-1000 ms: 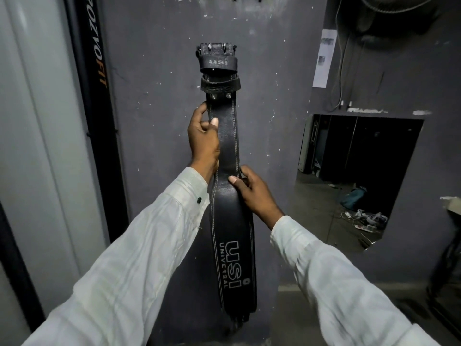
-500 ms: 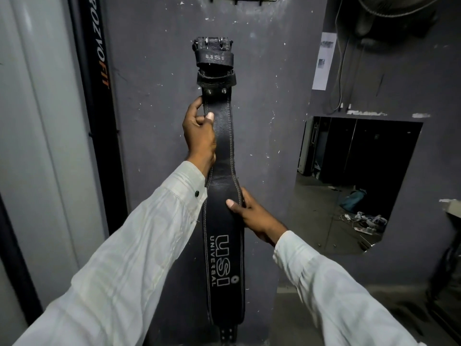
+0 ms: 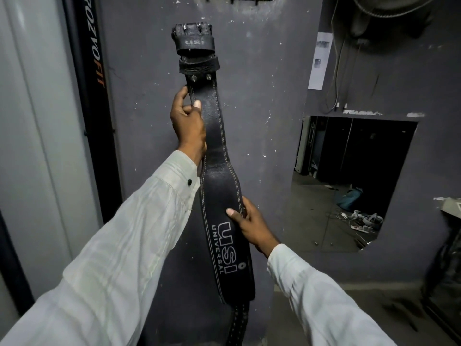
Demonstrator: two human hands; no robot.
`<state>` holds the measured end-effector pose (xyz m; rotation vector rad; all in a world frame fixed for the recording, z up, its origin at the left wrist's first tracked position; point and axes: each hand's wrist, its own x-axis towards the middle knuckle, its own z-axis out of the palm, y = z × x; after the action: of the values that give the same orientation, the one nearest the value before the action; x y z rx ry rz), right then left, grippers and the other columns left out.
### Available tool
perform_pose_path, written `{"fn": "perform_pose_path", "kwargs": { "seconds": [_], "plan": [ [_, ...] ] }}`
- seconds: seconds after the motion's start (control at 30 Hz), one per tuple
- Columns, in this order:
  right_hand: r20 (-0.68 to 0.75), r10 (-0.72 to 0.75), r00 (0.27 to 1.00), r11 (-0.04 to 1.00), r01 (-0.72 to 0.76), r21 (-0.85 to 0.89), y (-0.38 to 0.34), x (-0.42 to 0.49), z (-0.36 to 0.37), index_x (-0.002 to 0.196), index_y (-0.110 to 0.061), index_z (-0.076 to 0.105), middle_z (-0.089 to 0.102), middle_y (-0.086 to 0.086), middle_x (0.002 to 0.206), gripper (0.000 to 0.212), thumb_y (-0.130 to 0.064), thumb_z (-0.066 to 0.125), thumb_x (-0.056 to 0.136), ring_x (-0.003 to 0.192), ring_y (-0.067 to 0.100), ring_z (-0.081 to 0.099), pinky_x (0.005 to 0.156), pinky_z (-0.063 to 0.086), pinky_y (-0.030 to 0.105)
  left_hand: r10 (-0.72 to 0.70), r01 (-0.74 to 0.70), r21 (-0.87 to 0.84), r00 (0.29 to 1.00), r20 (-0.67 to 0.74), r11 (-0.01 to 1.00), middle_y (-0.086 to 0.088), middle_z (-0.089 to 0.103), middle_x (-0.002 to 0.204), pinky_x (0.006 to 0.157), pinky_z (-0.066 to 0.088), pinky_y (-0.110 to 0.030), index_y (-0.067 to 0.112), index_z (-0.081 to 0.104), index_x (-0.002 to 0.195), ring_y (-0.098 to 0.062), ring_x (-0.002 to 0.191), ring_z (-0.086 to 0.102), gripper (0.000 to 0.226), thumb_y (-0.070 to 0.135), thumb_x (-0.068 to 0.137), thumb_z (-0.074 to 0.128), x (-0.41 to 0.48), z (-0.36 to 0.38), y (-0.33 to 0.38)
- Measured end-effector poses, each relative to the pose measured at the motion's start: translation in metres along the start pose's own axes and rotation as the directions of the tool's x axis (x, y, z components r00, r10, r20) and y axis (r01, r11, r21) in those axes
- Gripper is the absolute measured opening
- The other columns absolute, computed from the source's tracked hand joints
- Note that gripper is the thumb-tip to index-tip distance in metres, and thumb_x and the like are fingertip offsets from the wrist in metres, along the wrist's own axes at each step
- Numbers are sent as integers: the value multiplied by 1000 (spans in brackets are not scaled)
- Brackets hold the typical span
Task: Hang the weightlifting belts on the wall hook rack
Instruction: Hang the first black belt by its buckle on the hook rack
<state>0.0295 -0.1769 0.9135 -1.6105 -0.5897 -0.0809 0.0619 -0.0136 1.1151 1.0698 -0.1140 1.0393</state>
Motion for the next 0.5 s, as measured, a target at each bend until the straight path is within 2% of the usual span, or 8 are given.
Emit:
{"fn": "perform_pose_path", "kwargs": {
  "seconds": [0.13, 0.2, 0.27, 0.37, 0.43, 0.5],
  "plan": [
    [162, 122, 979, 991, -112, -67, 0, -8, -4, 141, -36, 44, 64, -7, 133, 54, -34, 67, 92, 120, 12, 64, 104, 51, 41, 3, -3, -7, 1000, 0, 1000, 3, 40, 62, 64, 44, -30, 16, 56, 135, -10, 58, 39, 46, 0, 92, 57, 5, -1, 3],
    [191, 160, 969, 986, -150, -66, 10, -15, -4, 137, -35, 48, 66, -5, 131, 47, -30, 67, 93, 119, 13, 64, 106, 50, 42, 6, -6, -10, 1000, 16, 1000, 2, 39, 62, 63, 43, -29, 17, 57, 133, -10, 57, 39, 46, -1, 91, 57, 6, 1, 4],
    [187, 150, 971, 988, -153, 6, 18, -22, -3, 131, -31, 54, 69, -2, 126, 38, -23, 64, 96, 116, 16, 67, 103, 52, 41, 6, -6, 5, 1000, 22, 1000, 4, 36, 62, 60, 42, -25, 16, 57, 133, -7, 54, 37, 46, -2, 91, 57, 4, 2, 5],
    [254, 187, 949, 980, -197, 17, 21, -27, -3, 131, -19, 57, 71, 2, 123, 36, -26, 63, 97, 114, 19, 68, 101, 54, 38, -18, 18, 3, 998, 58, 1000, 3, 34, 62, 62, 41, -27, 16, 56, 135, -8, 55, 35, 47, -2, 92, 56, 0, 0, 2],
    [259, 203, 944, 979, -201, -34, 12, -19, -4, 122, -17, 63, 74, 2, 115, 28, -25, 65, 95, 105, 16, 71, 90, 57, 30, -49, 48, 5, 991, 122, 999, 1, 35, 64, 64, 41, -31, 19, 55, 135, -12, 58, 35, 47, -1, 93, 55, -3, 1, 0],
    [186, 153, 971, 988, -146, -50, -13, 1, -4, 109, -17, 68, 75, 5, 104, 16, -22, 67, 94, 90, 16, 71, 74, 56, 27, -68, 66, 19, 980, 186, 998, -2, 37, 67, 64, 40, -32, 21, 56, 134, -18, 63, 37, 47, -1, 93, 55, -11, 2, -3]
  ]
}}
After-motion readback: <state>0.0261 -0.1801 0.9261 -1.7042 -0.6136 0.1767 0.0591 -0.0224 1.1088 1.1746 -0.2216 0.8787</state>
